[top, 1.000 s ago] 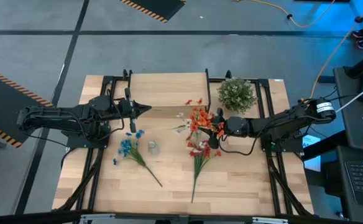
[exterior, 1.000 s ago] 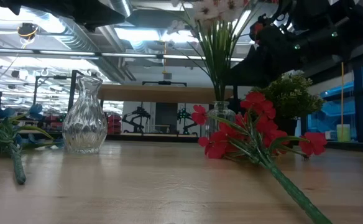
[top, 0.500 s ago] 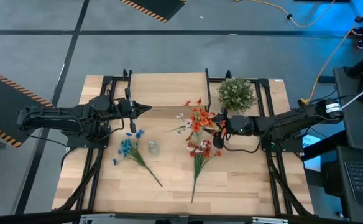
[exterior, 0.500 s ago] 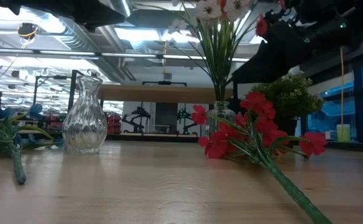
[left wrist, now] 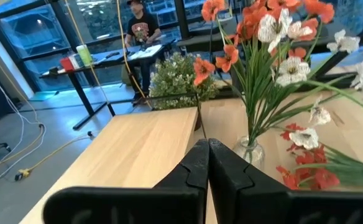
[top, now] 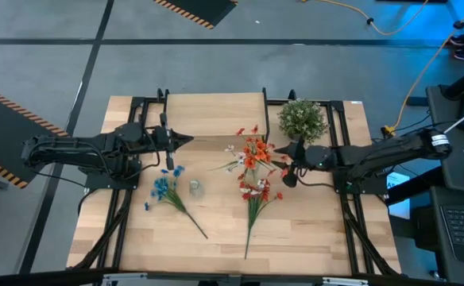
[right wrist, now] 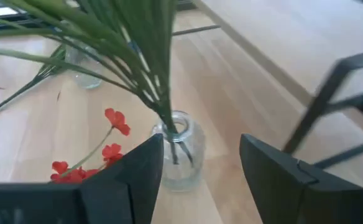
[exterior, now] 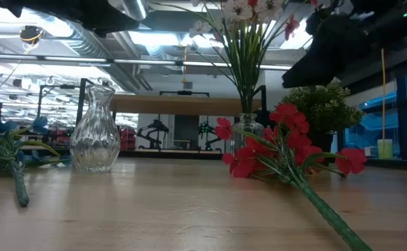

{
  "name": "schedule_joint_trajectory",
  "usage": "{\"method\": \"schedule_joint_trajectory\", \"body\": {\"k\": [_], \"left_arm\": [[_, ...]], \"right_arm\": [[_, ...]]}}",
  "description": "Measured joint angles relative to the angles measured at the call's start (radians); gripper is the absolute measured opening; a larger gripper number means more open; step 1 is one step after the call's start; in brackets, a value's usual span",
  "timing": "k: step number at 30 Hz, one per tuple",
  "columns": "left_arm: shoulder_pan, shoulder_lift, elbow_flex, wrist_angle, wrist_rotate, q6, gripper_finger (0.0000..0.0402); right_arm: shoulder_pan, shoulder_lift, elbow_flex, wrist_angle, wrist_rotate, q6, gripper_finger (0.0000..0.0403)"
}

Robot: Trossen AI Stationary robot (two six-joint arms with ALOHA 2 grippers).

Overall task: Pick and place flowers into a vace then onto a shelf
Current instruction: Put the blue flowers into the left transparent vase

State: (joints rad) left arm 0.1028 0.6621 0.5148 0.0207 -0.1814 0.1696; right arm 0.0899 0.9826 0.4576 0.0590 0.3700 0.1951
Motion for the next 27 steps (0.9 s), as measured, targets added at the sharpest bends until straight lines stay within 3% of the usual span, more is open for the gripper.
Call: {"method": "schedule_joint_trajectory", "body": {"k": [11,20,27], "left_arm": [[-0.008,-0.006,0.0,-0.072,0.009,-0.007,0.0004],[-0.01,-0.065,0.0,-0.087,0.004,-0.027,0.0004],[-0.01,-0.102,0.0,-0.18,0.134,-0.03,0.0003]], "right_arm": [[0.079,-0.119,0.0,-0.111,0.056,0.054,0.0156],[0.098,-0.128,0.0,-0.109,0.057,0.005,0.0011],[0.098,-0.128,0.0,-0.004,0.059,-0.073,0.0004]]}}
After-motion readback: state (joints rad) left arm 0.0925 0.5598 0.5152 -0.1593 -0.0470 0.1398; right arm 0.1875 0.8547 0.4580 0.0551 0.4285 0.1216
